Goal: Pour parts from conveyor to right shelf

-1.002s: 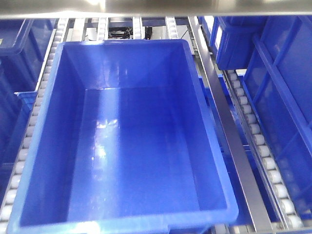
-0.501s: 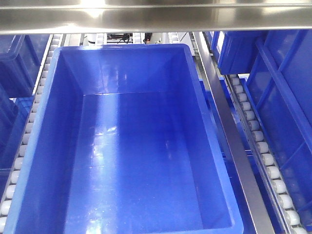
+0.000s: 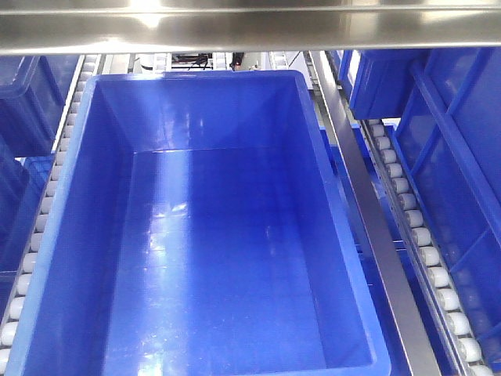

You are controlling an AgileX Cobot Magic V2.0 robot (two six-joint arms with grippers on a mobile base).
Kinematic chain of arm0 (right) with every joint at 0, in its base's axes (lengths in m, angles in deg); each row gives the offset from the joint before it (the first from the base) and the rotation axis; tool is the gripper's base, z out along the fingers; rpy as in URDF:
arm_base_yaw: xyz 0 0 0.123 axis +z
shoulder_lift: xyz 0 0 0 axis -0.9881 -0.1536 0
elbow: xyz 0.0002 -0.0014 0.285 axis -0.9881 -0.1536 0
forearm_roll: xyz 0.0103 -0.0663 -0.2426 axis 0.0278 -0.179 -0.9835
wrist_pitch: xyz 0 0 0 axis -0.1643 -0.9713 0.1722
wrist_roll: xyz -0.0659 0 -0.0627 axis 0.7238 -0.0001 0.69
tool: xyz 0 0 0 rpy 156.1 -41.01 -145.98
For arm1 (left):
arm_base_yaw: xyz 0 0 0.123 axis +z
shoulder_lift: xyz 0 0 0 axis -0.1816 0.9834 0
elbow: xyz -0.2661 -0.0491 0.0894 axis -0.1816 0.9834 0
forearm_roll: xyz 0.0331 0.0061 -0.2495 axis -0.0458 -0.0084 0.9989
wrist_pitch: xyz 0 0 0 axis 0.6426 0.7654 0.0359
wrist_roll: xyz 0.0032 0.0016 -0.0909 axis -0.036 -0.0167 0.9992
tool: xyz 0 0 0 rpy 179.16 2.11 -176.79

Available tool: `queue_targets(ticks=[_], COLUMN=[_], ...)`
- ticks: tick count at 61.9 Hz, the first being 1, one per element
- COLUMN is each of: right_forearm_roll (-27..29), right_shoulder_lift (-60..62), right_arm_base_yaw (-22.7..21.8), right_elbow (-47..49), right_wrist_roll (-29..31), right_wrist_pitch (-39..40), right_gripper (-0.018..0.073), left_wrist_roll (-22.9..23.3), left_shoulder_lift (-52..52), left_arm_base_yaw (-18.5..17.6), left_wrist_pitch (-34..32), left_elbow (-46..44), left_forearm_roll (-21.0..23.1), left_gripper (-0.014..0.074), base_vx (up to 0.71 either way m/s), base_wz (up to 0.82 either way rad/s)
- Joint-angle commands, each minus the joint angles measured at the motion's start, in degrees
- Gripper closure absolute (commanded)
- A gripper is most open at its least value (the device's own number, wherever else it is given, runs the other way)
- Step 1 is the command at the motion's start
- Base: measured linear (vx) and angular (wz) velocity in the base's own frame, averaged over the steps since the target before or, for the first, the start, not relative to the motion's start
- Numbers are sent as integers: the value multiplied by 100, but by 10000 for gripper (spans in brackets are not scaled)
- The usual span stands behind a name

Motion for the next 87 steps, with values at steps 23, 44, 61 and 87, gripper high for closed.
queue_targets(ticks=[23,44,61,87], right_forearm_roll=[-44,969,2634,2819], right_shoulder_lift=[-98,-98,-171,-2493], right_arm_base_yaw=[-15,8,651,1764], right_elbow=[150,165,165,768], right_wrist_roll=[29,872,2500,2826], right_wrist_pitch=[577,438,394,982], right_gripper=[565,559,543,473], left_wrist_roll=[45,45,45,45], left_shoulder_lift=[-67,-67,-67,-67], left_arm_base_yaw=[-43,-43,-43,-43], left_wrist_pitch=[-438,-438,-438,-438], left_elbow=[181,181,181,181], left_forearm_roll=[11,11,11,11], left_gripper=[603,603,603,603], base_vx=[0,0,0,0], base_wz=[0,0,0,0])
